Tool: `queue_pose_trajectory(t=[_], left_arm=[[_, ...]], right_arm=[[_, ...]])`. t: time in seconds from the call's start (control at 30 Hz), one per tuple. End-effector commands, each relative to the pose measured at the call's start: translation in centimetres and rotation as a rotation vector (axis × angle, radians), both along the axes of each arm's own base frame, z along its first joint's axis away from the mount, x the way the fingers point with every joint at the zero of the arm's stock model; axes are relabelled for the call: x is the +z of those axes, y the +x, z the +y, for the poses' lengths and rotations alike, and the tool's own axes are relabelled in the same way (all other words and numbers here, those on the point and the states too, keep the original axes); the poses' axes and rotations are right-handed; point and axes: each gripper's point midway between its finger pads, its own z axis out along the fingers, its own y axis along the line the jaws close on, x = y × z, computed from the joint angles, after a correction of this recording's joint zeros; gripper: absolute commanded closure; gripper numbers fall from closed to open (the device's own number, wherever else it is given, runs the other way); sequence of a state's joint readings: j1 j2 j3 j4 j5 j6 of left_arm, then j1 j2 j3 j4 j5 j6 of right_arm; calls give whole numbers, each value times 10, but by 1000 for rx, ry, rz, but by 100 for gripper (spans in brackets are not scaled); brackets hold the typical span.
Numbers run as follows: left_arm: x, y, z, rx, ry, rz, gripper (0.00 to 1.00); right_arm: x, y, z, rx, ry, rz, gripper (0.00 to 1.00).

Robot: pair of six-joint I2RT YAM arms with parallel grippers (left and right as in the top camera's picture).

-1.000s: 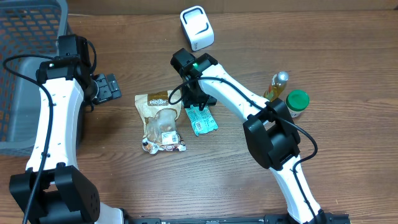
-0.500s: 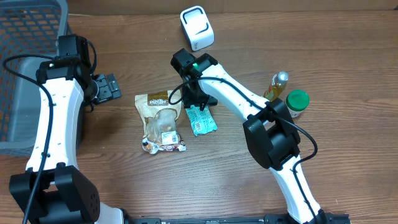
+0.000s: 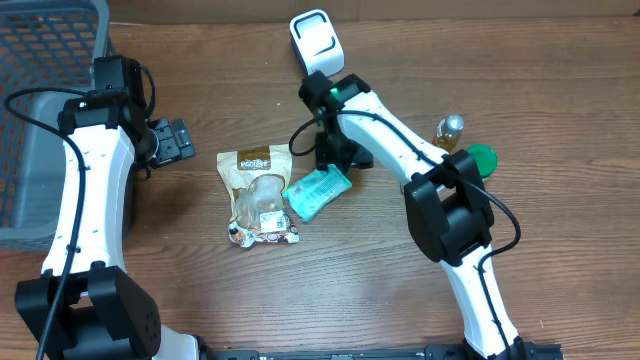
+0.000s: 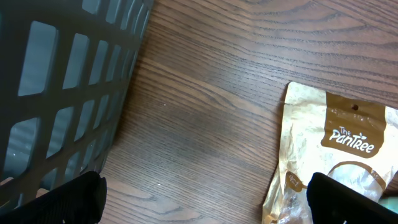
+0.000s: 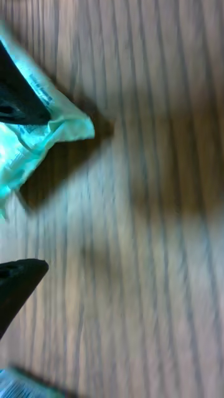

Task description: Scan the item barcode

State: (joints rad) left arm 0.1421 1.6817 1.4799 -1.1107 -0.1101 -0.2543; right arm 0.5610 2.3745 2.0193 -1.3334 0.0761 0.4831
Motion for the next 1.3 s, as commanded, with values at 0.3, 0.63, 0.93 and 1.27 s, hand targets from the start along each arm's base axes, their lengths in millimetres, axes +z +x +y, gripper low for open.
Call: queue_pose_trajectory(t=[0.3,0.63,0.93,1.27], left_arm=[[12,3,3,-6,20,-32,0],[12,3,3,-6,20,-32,0],[12,3,3,-6,20,-32,1],[12,3,3,-6,20,-32,0]], right_arm=[[-8,-2,-37,-93,-56,73,32],[28,0,-36,-109,8,42,30],[65,12,-2,-109,242,-26,0],[67,9,18,-136,347,10,0]])
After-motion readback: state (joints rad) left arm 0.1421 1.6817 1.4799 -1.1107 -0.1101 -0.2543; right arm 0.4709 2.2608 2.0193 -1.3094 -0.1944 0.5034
